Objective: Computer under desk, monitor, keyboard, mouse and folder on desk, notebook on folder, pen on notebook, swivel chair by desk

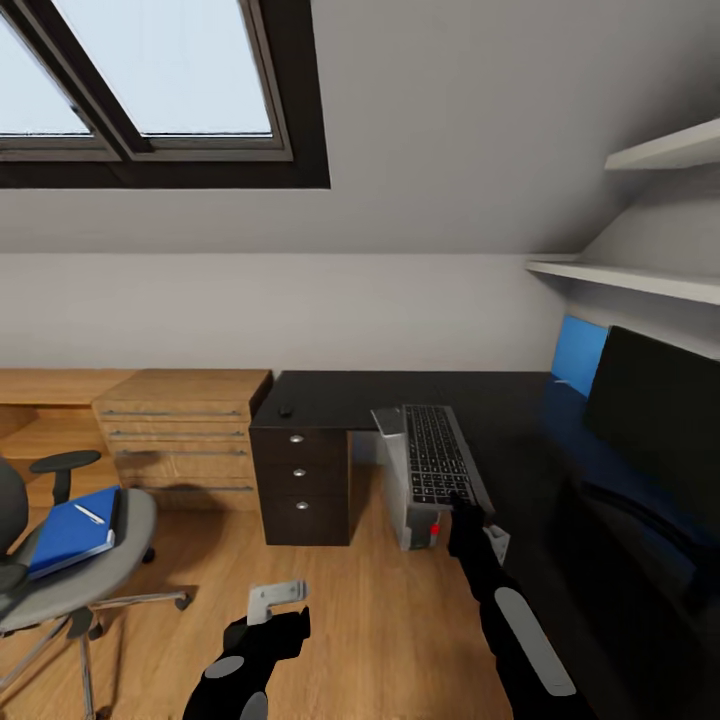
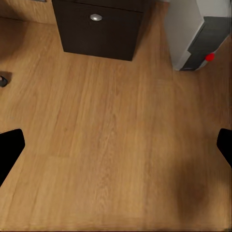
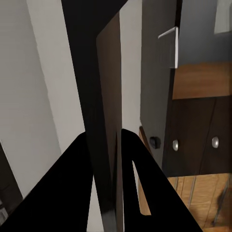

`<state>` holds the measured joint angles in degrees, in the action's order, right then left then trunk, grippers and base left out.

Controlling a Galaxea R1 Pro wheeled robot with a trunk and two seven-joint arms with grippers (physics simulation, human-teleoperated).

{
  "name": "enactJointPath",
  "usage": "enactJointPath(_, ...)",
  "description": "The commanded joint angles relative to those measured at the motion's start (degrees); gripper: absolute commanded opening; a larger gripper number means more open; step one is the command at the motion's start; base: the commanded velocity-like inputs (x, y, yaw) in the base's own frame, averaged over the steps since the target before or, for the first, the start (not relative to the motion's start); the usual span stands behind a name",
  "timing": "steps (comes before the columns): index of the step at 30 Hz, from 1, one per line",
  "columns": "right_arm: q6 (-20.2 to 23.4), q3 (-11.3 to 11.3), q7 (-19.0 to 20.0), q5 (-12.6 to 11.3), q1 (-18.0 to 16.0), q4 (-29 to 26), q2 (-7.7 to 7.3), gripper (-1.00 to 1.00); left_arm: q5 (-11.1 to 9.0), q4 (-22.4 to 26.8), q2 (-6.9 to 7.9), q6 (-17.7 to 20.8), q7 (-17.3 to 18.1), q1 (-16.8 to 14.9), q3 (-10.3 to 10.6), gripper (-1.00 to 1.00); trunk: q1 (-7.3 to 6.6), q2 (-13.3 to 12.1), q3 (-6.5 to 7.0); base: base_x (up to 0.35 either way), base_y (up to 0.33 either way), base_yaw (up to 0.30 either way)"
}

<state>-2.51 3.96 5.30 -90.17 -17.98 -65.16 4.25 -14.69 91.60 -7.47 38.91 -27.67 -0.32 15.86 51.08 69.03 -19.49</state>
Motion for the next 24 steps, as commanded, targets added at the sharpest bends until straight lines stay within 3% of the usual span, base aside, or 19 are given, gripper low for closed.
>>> enactJointPath(1,-0.25,0.13,0.59,-0.76,-0.04,0.03,-0.05,-1.0,-0.61,0.07,0.0,0.12,-0.54,-0.03,0.05,1.0,-0.25,-0.37,0.12,-0.284,-0.231,0.0)
enactJointPath(24,-0.48,-0.04,0.59,-0.42,-0.02,1.0,-0.2,-1.0,-0.61,0.07,0.0,0.12,-0.54,-0.03,0.05,1.0,-5.31,-9.6,4.25,-0.283,-0.231,0.0)
